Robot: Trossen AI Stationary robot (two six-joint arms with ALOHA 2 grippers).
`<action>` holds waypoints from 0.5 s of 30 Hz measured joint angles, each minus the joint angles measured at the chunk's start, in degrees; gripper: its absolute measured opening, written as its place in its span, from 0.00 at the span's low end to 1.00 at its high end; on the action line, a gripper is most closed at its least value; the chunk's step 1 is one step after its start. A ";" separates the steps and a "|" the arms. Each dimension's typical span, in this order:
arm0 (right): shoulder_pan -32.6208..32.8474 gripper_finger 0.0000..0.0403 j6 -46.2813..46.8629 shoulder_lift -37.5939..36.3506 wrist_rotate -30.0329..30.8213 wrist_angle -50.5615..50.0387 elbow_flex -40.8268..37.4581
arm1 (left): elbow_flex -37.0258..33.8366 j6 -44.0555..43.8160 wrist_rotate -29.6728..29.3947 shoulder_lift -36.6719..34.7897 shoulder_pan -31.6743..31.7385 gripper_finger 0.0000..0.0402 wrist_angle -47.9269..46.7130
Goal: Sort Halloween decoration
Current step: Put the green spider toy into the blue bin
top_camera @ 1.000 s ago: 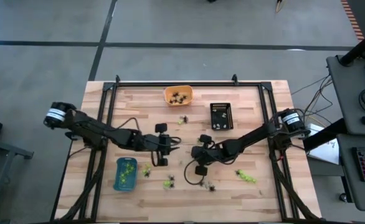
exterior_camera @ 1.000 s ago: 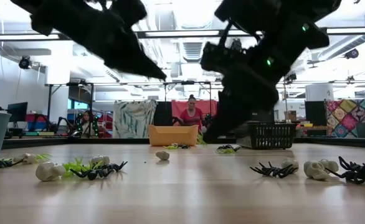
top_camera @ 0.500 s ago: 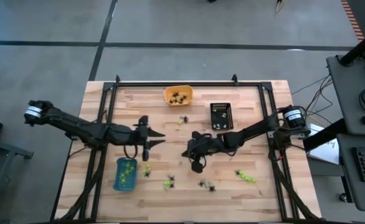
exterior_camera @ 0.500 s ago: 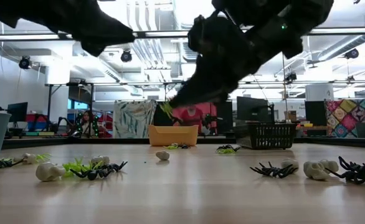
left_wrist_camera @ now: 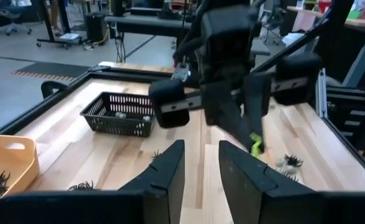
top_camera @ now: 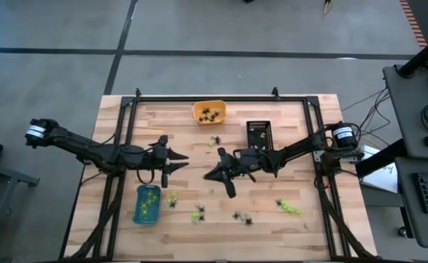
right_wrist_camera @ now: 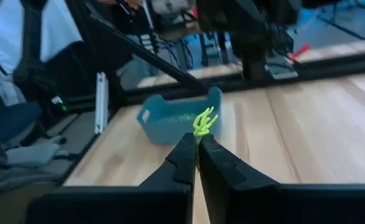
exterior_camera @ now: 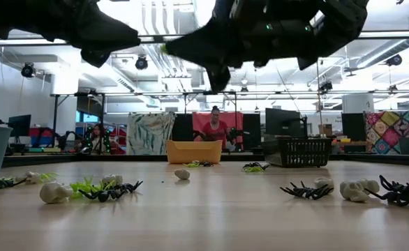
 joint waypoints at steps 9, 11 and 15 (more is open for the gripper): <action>0.25 0.02 -2.88 1.75 -0.49 0.58 5.76 | 7.71 3.53 -0.05 -3.30 0.00 0.20 -8.47; 0.35 0.02 -4.00 3.65 -0.71 0.56 8.14 | 10.99 4.04 -0.04 -4.22 0.00 0.20 -12.37; 0.44 0.02 -6.38 8.68 -1.92 0.33 13.66 | 16.39 4.51 -0.03 -6.46 -0.04 0.20 -21.15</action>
